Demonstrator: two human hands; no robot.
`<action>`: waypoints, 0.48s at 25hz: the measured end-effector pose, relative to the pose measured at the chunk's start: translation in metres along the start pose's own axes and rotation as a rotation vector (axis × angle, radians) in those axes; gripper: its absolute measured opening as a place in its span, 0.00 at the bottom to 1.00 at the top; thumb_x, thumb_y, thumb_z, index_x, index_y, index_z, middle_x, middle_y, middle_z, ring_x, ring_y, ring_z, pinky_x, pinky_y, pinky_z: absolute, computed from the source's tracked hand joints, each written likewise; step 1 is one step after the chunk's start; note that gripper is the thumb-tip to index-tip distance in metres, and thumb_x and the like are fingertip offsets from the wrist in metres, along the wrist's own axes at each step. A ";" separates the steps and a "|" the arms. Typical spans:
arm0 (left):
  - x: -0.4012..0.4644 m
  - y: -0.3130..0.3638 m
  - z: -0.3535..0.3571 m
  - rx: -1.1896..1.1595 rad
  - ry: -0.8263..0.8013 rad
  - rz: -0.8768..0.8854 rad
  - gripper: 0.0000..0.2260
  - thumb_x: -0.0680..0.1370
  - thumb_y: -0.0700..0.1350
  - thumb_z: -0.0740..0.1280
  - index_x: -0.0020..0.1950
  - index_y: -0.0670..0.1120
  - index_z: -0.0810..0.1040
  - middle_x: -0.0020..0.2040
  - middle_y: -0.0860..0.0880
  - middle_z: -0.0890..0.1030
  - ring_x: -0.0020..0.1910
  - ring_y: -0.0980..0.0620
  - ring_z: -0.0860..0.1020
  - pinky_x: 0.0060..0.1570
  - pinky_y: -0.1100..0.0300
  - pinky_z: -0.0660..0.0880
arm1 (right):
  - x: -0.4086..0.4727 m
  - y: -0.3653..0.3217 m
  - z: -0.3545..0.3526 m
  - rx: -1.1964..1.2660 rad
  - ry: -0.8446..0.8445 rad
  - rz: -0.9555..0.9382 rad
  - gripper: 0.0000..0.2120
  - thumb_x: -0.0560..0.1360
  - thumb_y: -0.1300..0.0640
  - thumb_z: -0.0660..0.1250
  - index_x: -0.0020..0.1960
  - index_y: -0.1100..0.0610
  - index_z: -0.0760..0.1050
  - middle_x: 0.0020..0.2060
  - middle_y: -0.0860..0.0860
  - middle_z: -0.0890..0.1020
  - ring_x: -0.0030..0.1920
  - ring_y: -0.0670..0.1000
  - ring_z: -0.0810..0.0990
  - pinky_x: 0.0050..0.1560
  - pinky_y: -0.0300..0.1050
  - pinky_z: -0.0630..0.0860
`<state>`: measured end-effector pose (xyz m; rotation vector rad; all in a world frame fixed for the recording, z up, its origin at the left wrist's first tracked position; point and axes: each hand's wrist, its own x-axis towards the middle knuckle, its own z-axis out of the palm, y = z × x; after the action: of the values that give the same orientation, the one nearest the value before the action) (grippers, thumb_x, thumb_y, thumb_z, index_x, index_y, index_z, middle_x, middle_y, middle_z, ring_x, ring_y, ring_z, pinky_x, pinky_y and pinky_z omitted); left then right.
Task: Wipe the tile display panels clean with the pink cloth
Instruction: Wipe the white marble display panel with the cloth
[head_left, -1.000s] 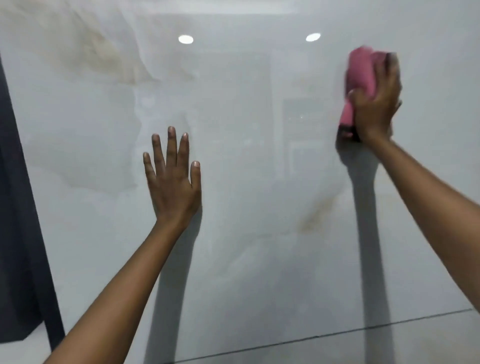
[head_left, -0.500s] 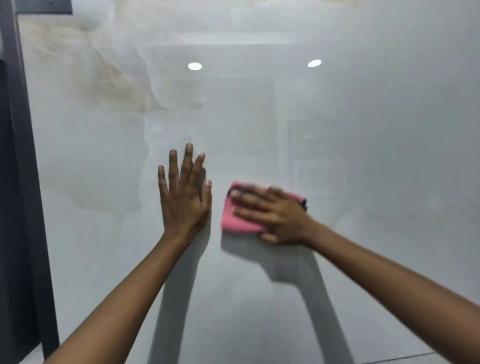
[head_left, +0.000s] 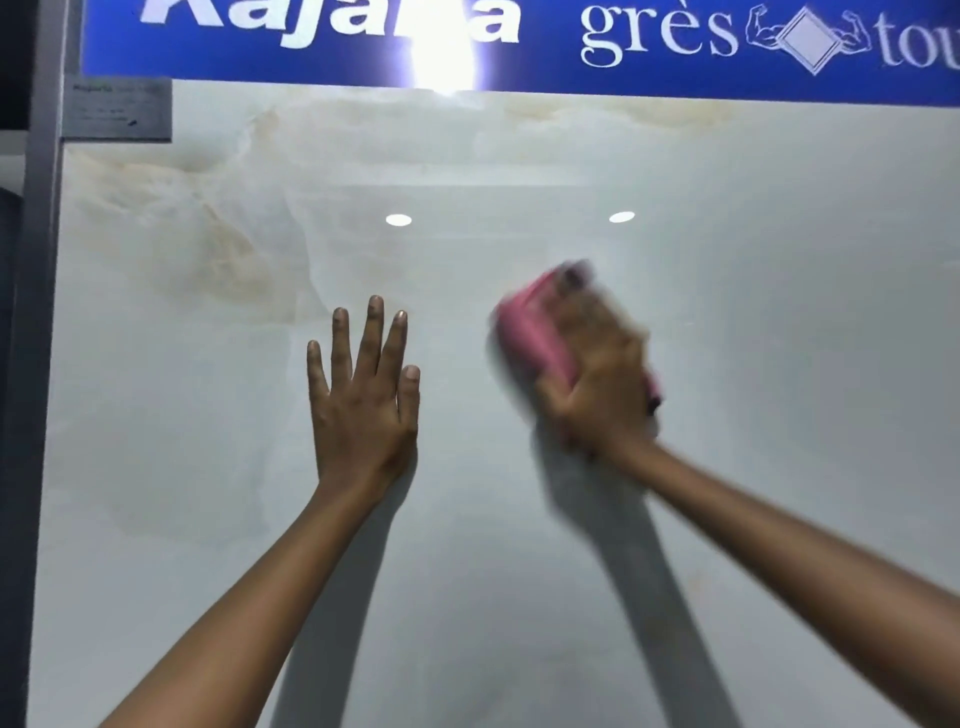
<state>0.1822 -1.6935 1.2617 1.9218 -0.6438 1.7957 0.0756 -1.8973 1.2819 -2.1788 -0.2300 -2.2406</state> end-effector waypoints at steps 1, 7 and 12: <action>0.000 0.001 -0.002 -0.030 0.003 -0.011 0.24 0.82 0.53 0.44 0.79 0.52 0.56 0.80 0.53 0.52 0.79 0.48 0.47 0.75 0.47 0.41 | -0.036 -0.021 0.006 -0.051 -0.153 -0.299 0.31 0.69 0.48 0.62 0.71 0.55 0.72 0.72 0.55 0.70 0.73 0.59 0.66 0.64 0.54 0.66; 0.077 0.024 -0.017 -0.143 0.091 0.034 0.23 0.81 0.51 0.51 0.76 0.49 0.64 0.79 0.52 0.57 0.79 0.47 0.51 0.75 0.48 0.45 | 0.074 0.062 -0.014 -0.086 -0.112 -0.338 0.32 0.68 0.45 0.61 0.71 0.53 0.72 0.72 0.56 0.70 0.70 0.59 0.70 0.64 0.60 0.70; 0.117 0.029 0.003 -0.047 0.060 -0.020 0.24 0.83 0.51 0.50 0.80 0.51 0.52 0.80 0.54 0.47 0.79 0.52 0.43 0.76 0.50 0.39 | 0.192 0.138 -0.084 -0.068 0.191 0.733 0.27 0.77 0.48 0.58 0.76 0.46 0.60 0.76 0.50 0.60 0.73 0.58 0.62 0.70 0.58 0.58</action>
<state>0.1731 -1.7236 1.3781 1.8306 -0.6383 1.8018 0.0010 -2.0248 1.4852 -1.6542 0.5592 -1.9937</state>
